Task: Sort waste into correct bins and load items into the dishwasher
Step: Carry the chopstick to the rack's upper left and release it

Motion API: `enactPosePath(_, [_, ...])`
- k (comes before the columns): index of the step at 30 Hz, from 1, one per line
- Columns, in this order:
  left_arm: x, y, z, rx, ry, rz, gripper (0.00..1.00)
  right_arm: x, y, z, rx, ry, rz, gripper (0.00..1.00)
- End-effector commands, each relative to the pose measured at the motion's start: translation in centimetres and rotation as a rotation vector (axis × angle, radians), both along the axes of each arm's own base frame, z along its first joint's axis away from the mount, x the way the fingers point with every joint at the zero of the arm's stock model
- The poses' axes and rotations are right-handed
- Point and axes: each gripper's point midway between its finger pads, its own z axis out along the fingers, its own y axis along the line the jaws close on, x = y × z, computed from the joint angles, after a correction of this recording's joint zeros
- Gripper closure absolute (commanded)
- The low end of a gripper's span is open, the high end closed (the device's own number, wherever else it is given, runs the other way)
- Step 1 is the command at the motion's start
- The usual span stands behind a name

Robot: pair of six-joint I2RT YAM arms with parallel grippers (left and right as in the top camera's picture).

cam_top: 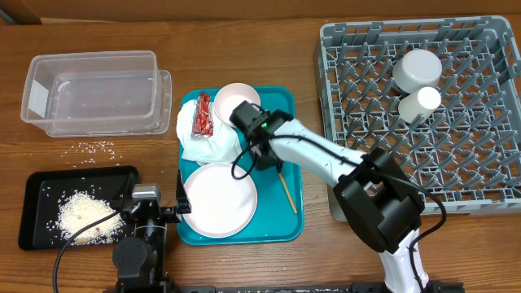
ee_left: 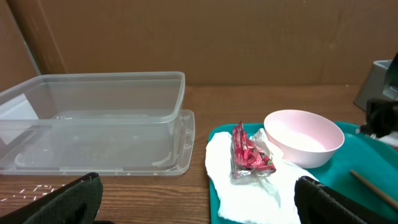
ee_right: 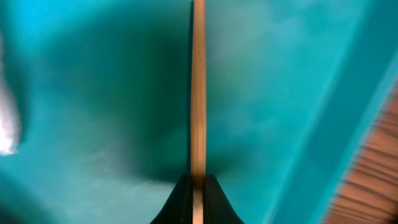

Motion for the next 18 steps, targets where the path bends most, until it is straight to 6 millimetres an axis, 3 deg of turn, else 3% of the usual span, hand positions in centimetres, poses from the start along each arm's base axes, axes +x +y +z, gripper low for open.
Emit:
enactPosePath(1, [0.0, -0.2, -0.1, 0.019, -0.002, -0.007, 0.00, 3.4, -0.4, 3.2, 0.022, -0.077, -0.067, 0.96])
enactPosePath(4, [0.0, -0.2, -0.1, 0.019, -0.001, -0.007, 0.00, 6.1, -2.3, 6.9, 0.000, -0.158, -0.123, 0.96])
enactPosePath(8, [0.0, -0.2, -0.1, 0.019, -0.001, -0.007, 0.00, 10.2, -6.5, 12.9, -0.010, -0.270, -0.210, 0.96])
enactPosePath(10, [0.0, -0.2, -0.1, 0.019, -0.002, -0.007, 0.00, 11.8, -8.6, 14.9, -0.001, -0.303, -0.238, 0.96])
enactPosePath(12, [0.0, -0.2, -0.1, 0.019, -0.002, -0.007, 0.00, 14.1, -12.7, 17.0, 0.000, -0.346, -0.296, 0.96])
enactPosePath(14, [0.0, -0.2, -0.1, 0.019, -0.001, -0.007, 0.00, 15.2, -15.1, 17.2, 0.006, -0.348, -0.305, 0.96])
enactPosePath(18, [0.0, -0.2, -0.1, 0.019, -0.002, -0.007, 0.00, 15.5, -16.3, 16.3, 0.134, -0.253, -0.160, 0.96])
